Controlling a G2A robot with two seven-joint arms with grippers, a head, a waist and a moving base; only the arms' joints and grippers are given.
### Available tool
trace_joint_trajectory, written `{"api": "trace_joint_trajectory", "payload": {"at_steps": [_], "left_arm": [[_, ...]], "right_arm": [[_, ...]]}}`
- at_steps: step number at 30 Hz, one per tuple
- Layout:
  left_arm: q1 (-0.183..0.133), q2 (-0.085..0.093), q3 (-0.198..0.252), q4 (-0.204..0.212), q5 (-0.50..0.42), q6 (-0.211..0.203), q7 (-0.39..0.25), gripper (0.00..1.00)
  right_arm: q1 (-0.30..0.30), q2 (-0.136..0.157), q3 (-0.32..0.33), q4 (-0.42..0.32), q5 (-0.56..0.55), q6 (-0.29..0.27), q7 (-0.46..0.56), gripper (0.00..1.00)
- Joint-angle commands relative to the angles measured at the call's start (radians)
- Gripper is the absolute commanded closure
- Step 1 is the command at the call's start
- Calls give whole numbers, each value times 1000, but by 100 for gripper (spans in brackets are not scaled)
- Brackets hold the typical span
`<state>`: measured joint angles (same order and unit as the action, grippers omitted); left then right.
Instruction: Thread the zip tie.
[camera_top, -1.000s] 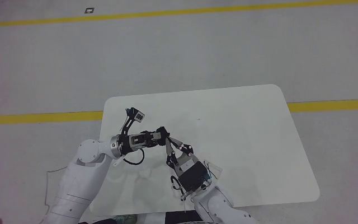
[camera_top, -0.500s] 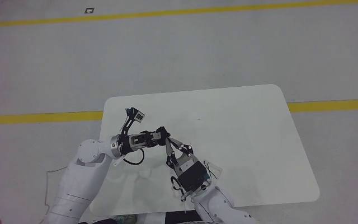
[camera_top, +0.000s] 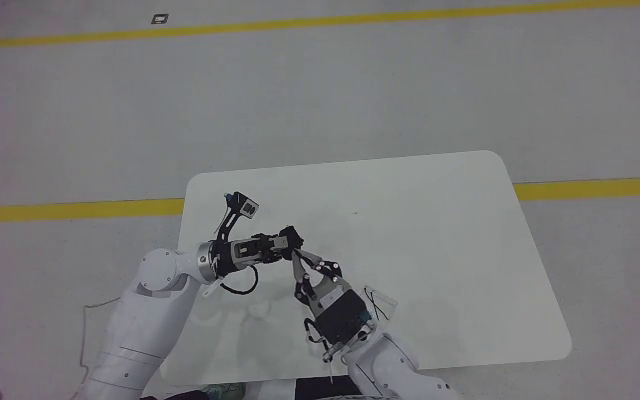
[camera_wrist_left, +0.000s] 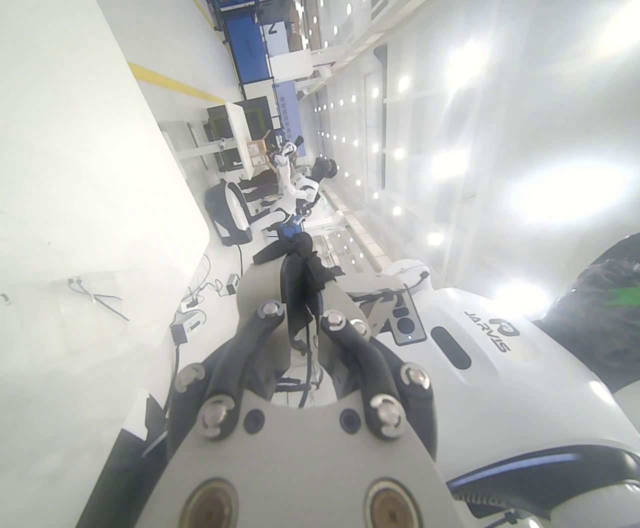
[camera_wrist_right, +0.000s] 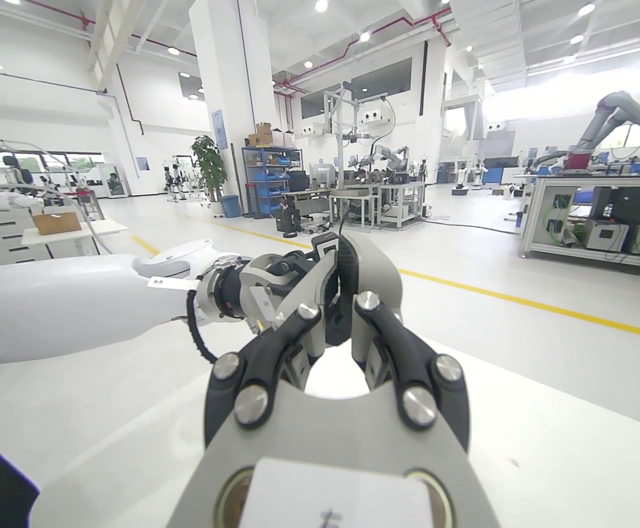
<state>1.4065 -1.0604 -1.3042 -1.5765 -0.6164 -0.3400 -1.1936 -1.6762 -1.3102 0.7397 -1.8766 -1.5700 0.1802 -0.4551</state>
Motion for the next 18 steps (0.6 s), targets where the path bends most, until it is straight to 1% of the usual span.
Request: {"api": "trace_joint_trajectory", "payload": {"at_steps": [1,9,18], "left_arm": [[0,0,0,0,0,0,0,100],[0,0,0,0,0,0,0,100],[0,0,0,0,0,0,0,100]], "right_arm": [[2,0,-2,1,0,7,2,100],[7,-5,-9,3,0,54,-8,100],[11,-14,-11,8,0,79,-2,100]]}}
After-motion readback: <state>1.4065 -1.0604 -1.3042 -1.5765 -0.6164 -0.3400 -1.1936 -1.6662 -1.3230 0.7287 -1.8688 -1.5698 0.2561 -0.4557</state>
